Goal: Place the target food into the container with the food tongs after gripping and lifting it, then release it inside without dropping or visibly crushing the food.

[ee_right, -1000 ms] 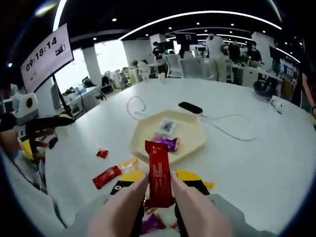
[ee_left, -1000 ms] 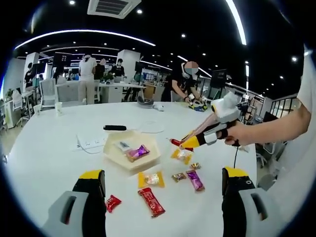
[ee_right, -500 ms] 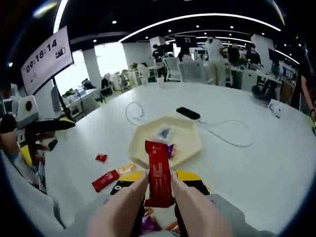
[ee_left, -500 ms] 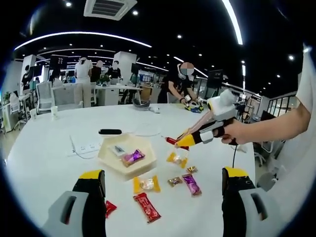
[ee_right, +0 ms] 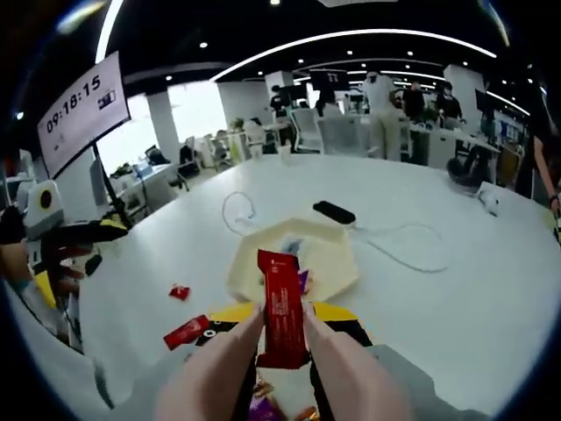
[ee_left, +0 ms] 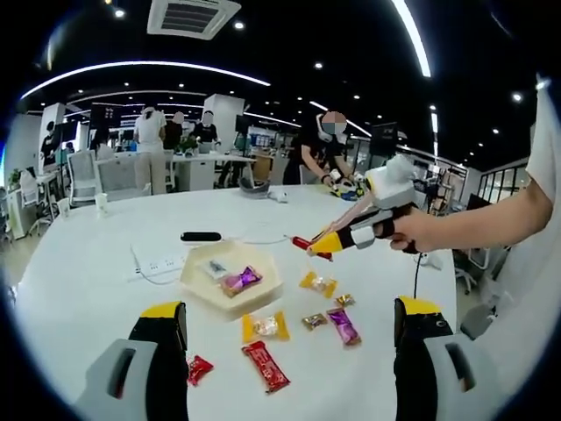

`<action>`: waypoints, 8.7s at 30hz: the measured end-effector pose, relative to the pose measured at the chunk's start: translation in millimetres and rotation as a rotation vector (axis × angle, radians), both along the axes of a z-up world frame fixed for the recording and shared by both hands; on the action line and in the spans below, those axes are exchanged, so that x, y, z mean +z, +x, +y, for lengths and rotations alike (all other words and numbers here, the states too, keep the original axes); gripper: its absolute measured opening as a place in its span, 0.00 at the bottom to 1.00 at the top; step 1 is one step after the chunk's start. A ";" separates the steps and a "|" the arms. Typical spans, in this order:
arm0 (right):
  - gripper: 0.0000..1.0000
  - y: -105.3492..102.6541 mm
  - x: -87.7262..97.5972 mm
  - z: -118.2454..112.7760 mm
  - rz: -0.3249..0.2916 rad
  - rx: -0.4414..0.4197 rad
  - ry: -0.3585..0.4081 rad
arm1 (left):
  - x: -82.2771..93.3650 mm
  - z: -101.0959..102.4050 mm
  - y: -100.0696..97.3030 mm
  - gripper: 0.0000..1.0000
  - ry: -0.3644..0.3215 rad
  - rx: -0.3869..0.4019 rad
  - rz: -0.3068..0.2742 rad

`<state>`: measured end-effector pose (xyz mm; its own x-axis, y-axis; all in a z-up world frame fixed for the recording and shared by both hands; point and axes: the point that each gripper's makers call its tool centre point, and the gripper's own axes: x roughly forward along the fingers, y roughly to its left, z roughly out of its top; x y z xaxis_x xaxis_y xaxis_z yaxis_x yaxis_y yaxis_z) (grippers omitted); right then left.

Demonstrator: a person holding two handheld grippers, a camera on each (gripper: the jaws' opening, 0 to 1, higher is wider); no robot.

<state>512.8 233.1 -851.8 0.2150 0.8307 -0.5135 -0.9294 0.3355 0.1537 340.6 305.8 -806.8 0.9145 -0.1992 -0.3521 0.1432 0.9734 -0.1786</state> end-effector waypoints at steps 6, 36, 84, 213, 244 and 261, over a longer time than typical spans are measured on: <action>0.22 3.7 6.9 4.3 -0.026 0.002 0.006 | -2.1 -1.9 -2.9 0.99 -0.006 0.010 0.003; 0.22 22.4 36.7 15.5 -0.050 -0.034 0.062 | 1.3 -3.3 -14.2 0.99 -0.012 0.034 -0.010; 0.22 49.6 55.0 57.2 -0.099 -0.060 0.018 | 13.3 -14.8 -11.5 0.98 -0.013 0.009 -0.065; 0.27 70.1 13.0 35.1 -0.117 -0.162 -0.021 | -9.1 22.6 3.1 0.99 0.015 0.067 -0.042; 0.26 20.3 39.8 37.8 -0.084 -0.109 0.038 | 10.9 19.9 -38.5 0.99 0.040 0.131 -0.077; 0.27 14.4 44.9 42.3 -0.082 -0.084 0.066 | 18.0 30.0 -36.0 0.99 0.043 0.134 -0.087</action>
<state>527.2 275.4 -806.8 0.3243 0.8396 -0.4358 -0.9088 0.4044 0.1027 304.5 335.8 -788.8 0.9593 -0.0599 -0.2761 0.0247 0.9913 -0.1290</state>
